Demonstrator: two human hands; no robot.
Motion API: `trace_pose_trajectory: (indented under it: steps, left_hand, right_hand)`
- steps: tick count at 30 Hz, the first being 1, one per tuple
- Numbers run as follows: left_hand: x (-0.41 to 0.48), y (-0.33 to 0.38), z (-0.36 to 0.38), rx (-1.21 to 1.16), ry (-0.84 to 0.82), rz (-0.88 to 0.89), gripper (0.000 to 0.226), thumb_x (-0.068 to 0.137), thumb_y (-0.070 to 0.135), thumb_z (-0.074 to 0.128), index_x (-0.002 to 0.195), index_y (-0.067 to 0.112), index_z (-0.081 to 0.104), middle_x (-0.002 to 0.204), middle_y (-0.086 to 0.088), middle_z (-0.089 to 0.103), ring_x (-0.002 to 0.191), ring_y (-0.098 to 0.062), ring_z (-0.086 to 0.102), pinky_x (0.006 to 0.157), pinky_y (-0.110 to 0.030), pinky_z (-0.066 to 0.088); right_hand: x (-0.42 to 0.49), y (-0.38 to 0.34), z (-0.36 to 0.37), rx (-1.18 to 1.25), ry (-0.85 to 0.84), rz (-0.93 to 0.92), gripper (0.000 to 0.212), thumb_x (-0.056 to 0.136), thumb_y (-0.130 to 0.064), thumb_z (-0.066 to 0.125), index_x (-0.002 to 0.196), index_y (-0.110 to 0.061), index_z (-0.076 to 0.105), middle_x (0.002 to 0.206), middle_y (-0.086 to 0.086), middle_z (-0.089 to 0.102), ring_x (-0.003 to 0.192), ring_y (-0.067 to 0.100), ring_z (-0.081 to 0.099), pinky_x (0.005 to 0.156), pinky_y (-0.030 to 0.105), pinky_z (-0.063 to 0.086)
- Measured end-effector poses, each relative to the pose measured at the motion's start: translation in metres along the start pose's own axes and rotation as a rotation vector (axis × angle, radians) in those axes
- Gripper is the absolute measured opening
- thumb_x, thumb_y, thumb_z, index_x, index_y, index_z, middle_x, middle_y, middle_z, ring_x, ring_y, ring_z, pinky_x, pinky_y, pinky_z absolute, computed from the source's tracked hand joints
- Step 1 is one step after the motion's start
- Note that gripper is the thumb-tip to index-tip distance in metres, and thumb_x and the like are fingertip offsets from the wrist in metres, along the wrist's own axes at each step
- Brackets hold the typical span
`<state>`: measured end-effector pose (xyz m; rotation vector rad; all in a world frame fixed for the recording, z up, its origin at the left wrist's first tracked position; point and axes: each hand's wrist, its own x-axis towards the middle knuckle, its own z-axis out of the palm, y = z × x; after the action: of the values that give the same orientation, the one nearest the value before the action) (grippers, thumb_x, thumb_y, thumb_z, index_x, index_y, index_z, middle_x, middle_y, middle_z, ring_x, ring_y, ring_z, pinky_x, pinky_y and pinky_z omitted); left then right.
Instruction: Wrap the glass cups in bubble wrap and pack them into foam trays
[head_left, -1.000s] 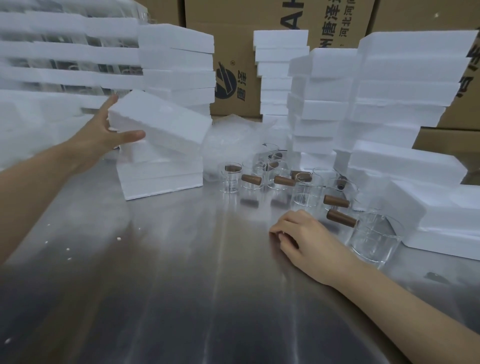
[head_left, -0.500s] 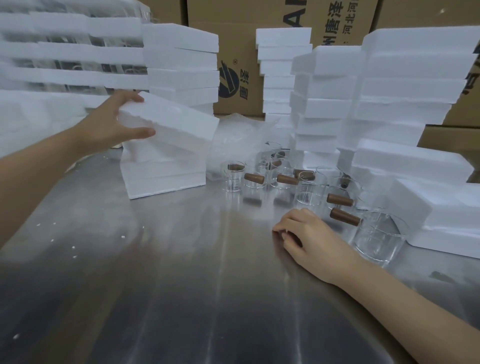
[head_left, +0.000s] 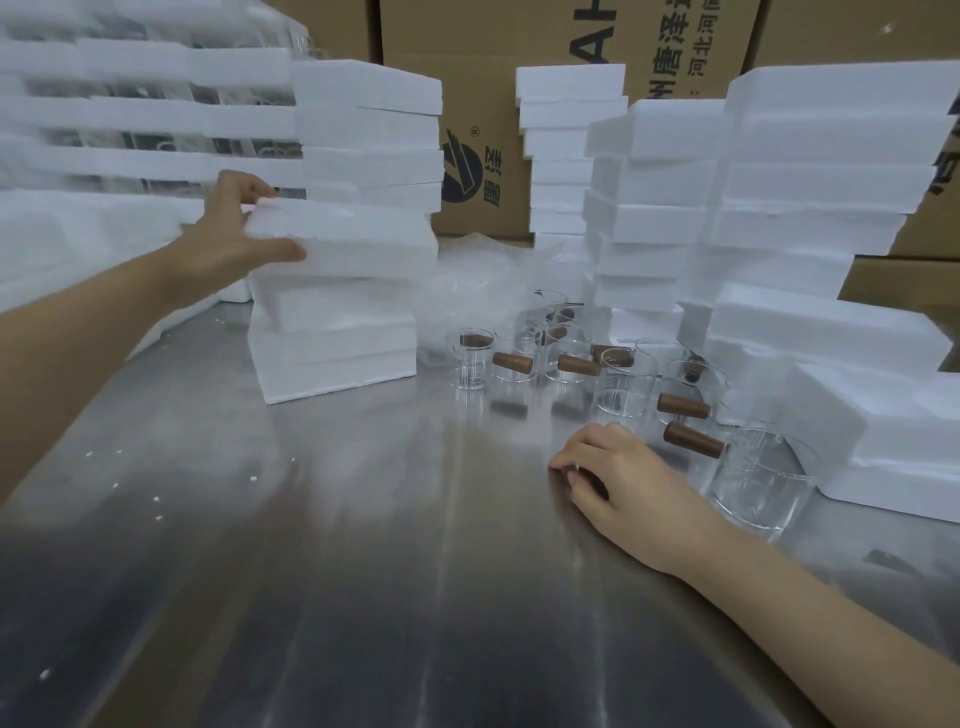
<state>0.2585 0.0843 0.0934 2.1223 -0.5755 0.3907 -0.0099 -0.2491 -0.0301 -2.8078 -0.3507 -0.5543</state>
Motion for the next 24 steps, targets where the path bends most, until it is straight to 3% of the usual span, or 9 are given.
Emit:
trace_pose_trajectory:
  steps: [4, 8, 12, 20, 24]
  left_hand:
    - [-0.009, -0.006, 0.012, 0.035, 0.142, -0.071, 0.080, 0.070, 0.055, 0.078, 0.130, 0.026, 0.033, 0.130, -0.003, 0.025, 0.110, -0.018, 0.043, 0.089, -0.033, 0.042]
    - [-0.013, -0.006, 0.019, 0.108, 0.093, -0.169, 0.080, 0.068, 0.062, 0.070, 0.133, 0.028, 0.036, 0.135, -0.005, 0.021, 0.109, -0.014, 0.041, 0.088, -0.027, 0.037]
    - [-0.008, -0.001, 0.016, 0.113, 0.033, -0.212, 0.075, 0.070, 0.060, 0.072, 0.133, 0.034, 0.040, 0.134, -0.004, 0.025, 0.102, -0.019, 0.043, 0.085, -0.030, 0.037]
    - [-0.009, 0.006, 0.020, 0.179, 0.027, -0.175, 0.060, 0.079, 0.049, 0.072, 0.131, 0.033, 0.046, 0.142, -0.009, 0.027, 0.102, -0.026, 0.046, 0.082, -0.033, 0.040]
    - [-0.009, 0.013, 0.018, 0.208, -0.007, -0.209, 0.057, 0.081, 0.048, 0.070, 0.131, 0.036, 0.047, 0.145, -0.012, 0.027, 0.113, -0.031, 0.044, 0.085, -0.034, 0.037]
  right_hand:
    - [0.000, 0.000, 0.000, -0.002, 0.002, 0.004, 0.024, 0.093, -0.012, 0.049, 0.107, -0.016, 0.068, 0.105, -0.005, 0.059, 0.093, 0.006, 0.040, 0.080, 0.010, 0.026]
    - [0.000, -0.001, 0.000, 0.001, 0.000, 0.014, 0.024, 0.093, -0.012, 0.050, 0.107, -0.016, 0.069, 0.105, -0.006, 0.059, 0.097, 0.010, 0.044, 0.081, 0.011, 0.027]
    - [0.000, -0.002, -0.001, 0.003, -0.001, 0.023, 0.023, 0.093, -0.011, 0.050, 0.107, -0.015, 0.069, 0.104, -0.006, 0.059, 0.098, 0.011, 0.046, 0.081, 0.012, 0.028]
    - [0.000, -0.002, -0.002, 0.001, 0.000, 0.035, 0.023, 0.093, -0.011, 0.050, 0.106, -0.015, 0.069, 0.104, -0.006, 0.059, 0.098, 0.013, 0.047, 0.082, 0.014, 0.029]
    - [0.000, -0.003, -0.001, 0.001, -0.002, 0.037, 0.024, 0.094, -0.011, 0.049, 0.105, -0.016, 0.069, 0.103, -0.005, 0.059, 0.097, 0.013, 0.046, 0.082, 0.015, 0.030]
